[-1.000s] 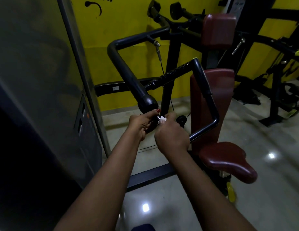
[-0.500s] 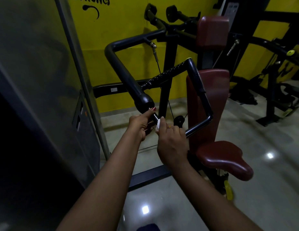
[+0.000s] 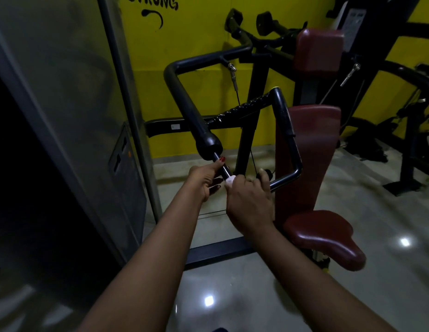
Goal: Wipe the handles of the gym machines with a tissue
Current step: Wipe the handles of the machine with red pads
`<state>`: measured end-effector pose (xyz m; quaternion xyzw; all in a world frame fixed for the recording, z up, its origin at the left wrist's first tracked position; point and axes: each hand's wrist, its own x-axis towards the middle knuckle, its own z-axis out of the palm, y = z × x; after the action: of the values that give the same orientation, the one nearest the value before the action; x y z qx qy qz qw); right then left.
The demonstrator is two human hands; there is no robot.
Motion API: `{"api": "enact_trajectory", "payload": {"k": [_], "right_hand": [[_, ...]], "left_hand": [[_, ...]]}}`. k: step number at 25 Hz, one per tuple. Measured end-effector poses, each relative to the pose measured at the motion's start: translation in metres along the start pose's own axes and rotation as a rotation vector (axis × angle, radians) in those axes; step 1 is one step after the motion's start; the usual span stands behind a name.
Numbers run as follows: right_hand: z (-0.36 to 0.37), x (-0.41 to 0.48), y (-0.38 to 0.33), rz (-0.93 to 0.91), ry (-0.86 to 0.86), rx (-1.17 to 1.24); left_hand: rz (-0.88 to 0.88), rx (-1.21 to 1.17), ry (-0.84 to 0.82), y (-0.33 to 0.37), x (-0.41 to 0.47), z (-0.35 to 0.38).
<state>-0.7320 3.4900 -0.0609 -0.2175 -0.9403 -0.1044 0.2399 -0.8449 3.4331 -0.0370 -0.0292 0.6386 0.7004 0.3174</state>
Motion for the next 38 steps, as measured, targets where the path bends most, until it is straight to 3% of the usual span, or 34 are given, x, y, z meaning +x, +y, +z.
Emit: {"api": "enact_trajectory", "payload": {"k": [4,6,8,15,17,19,21,24,26,29,32,35,36,38], "right_hand": [[0.014,-0.024,-0.001,-0.004,0.039,-0.150],[0.000,0.006,-0.003,0.030,-0.145,-0.022],[-0.004,0.020,0.001,0.034,-0.201,0.091],[0.030,-0.037,0.017,-0.110,0.175,0.003],[0.021,-0.015,0.022,-0.102,0.188,0.119],[0.013,0.001,0.021,-0.031,0.178,0.158],[0.018,-0.010,0.019,-0.039,0.237,0.206],[0.042,-0.047,0.025,-0.190,0.411,0.147],[0.048,-0.046,0.026,-0.269,0.484,0.112],[0.043,-0.023,0.004,-0.292,0.389,0.104],[0.047,-0.018,0.002,-0.380,0.388,0.118],[0.049,-0.033,0.040,-0.548,0.476,0.165],[0.047,-0.036,0.054,-0.545,0.494,0.227],[0.042,-0.031,0.075,-0.373,0.476,0.383]], "left_hand": [[0.102,0.033,0.080,-0.001,-0.001,0.005],[0.109,0.042,0.082,-0.001,-0.004,0.006],[0.109,0.055,0.068,0.000,-0.006,0.007],[0.223,0.242,0.194,-0.005,-0.002,0.008],[0.337,0.379,0.362,-0.010,-0.004,0.007],[0.562,0.556,0.435,-0.015,-0.009,0.006],[0.738,0.700,0.329,-0.017,-0.012,0.003],[0.797,0.812,0.215,-0.015,-0.005,-0.004],[0.751,0.713,0.134,-0.011,-0.002,-0.006],[0.534,0.534,0.024,-0.001,-0.005,-0.006],[0.448,0.480,0.017,0.000,-0.011,-0.006],[0.504,0.492,0.038,-0.005,-0.014,-0.007],[0.543,0.525,0.053,-0.008,-0.013,-0.007],[0.627,0.631,0.086,-0.014,-0.013,-0.008]]}}
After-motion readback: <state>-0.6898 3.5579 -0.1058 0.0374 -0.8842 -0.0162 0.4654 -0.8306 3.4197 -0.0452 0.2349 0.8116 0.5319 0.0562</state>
